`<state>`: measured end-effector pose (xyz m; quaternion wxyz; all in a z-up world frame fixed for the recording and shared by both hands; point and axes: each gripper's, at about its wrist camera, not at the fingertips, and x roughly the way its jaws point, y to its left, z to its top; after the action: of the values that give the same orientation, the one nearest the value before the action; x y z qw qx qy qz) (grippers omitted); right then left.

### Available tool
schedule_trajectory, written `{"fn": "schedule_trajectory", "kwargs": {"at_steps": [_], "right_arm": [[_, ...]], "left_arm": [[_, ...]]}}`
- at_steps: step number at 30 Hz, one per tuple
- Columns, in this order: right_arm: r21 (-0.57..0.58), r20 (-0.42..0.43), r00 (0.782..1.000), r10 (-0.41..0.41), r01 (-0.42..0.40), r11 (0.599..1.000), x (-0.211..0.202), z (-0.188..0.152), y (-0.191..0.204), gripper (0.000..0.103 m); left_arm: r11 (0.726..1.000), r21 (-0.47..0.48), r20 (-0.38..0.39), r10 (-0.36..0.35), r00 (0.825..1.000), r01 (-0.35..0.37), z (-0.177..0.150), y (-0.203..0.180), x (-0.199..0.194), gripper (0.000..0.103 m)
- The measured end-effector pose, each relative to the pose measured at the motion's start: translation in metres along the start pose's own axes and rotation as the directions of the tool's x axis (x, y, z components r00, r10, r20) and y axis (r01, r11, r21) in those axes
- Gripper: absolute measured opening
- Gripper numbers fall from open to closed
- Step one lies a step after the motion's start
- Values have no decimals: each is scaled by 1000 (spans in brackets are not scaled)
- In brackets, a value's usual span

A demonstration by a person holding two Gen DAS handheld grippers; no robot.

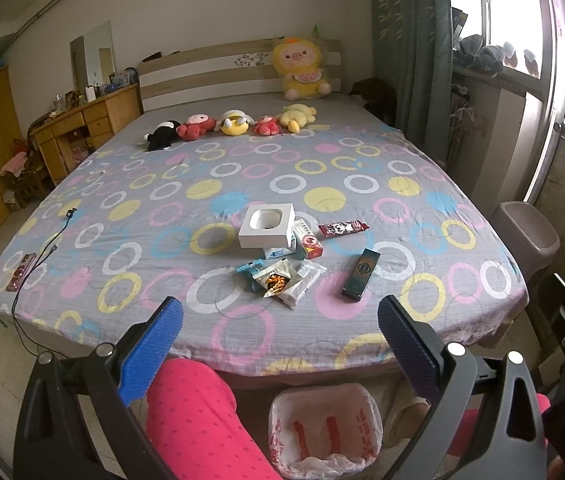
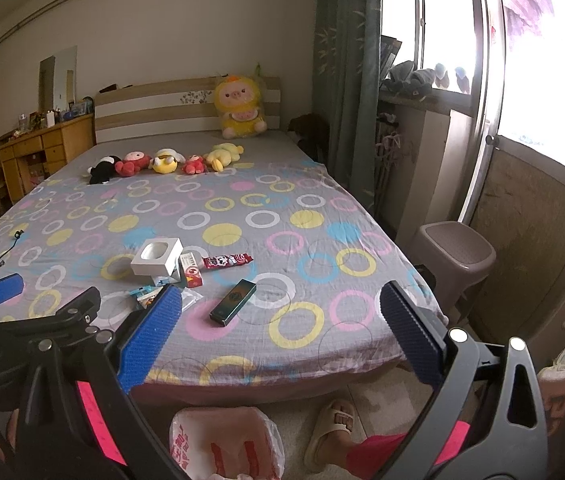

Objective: Collect trash

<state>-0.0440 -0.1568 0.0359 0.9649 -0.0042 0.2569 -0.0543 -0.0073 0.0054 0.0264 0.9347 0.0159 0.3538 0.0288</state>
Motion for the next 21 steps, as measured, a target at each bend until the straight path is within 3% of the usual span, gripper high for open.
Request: {"fn": "schedule_trajectory", "kwargs": {"at_steps": [16, 21], "right_arm": [[-4, -23, 1000, 21, -21, 1000, 7, -3, 3, 97], [-9, -55, 996, 74, -74, 997, 22, -7, 3, 97]], "left_arm": [[1000, -1, -6, -5, 1000, 5, 1, 2, 0, 96], [1000, -5, -23, -18, 1000, 18, 2, 8, 5, 96]]}}
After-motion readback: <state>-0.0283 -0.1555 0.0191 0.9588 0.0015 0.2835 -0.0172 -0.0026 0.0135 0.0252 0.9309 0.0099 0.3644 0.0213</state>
